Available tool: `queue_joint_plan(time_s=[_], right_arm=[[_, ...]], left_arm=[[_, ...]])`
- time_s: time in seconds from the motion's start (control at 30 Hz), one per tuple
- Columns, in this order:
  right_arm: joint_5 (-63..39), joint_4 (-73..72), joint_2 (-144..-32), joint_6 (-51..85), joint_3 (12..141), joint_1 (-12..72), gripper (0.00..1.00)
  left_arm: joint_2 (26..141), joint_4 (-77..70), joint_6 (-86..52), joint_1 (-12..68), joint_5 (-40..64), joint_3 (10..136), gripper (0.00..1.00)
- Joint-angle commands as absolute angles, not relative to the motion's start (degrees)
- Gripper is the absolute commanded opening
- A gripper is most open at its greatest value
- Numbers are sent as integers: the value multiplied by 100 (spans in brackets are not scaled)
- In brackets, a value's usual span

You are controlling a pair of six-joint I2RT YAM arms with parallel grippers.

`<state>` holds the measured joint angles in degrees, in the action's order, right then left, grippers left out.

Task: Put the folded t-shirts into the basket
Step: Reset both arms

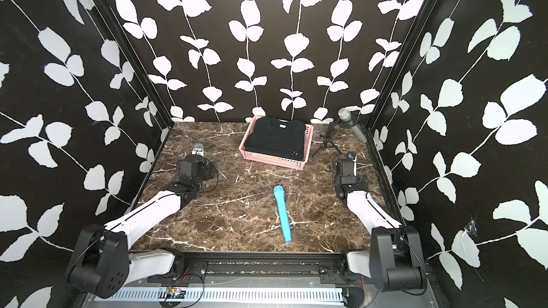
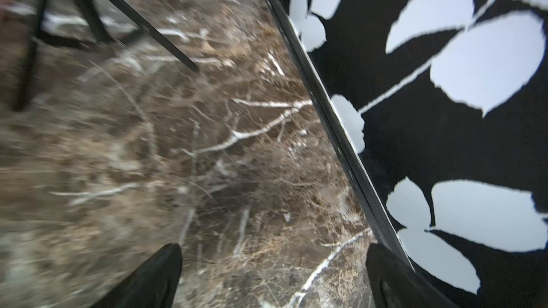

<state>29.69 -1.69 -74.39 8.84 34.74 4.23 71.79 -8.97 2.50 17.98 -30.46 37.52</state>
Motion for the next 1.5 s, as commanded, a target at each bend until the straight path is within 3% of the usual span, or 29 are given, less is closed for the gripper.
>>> queue_joint_plan(time_s=[0.0, 0.5, 0.77, 0.93, 0.97, 1.17, 1.47], right_arm=[[3102, -1497, -7698, 783, 3204, 379, 98], [1924, -3621, -7866, 340, 2455, 178, 99], [1352, -5139, -8592, 427, 2057, 68, 98], [1318, -5284, -8684, 401, 2025, 71, 99], [1323, -5293, -8712, 387, 2037, 80, 98], [1335, -5300, -8711, 341, 2030, 115, 99], [438, -5341, -8728, -29, 2038, 114, 98]], left_arm=[[7361, -1958, 460, 1655, -3273, 3374, 98], [8605, -4821, 1252, 1260, -2301, 2440, 98], [8627, -4469, 921, 750, -1261, 2562, 99], [9027, -5529, 792, 378, -326, 2244, 99], [8861, -4946, 750, 366, -319, 2336, 98], [8976, -5315, 726, 338, -393, 2280, 99], [8933, -5181, 704, 343, -424, 2296, 99]])
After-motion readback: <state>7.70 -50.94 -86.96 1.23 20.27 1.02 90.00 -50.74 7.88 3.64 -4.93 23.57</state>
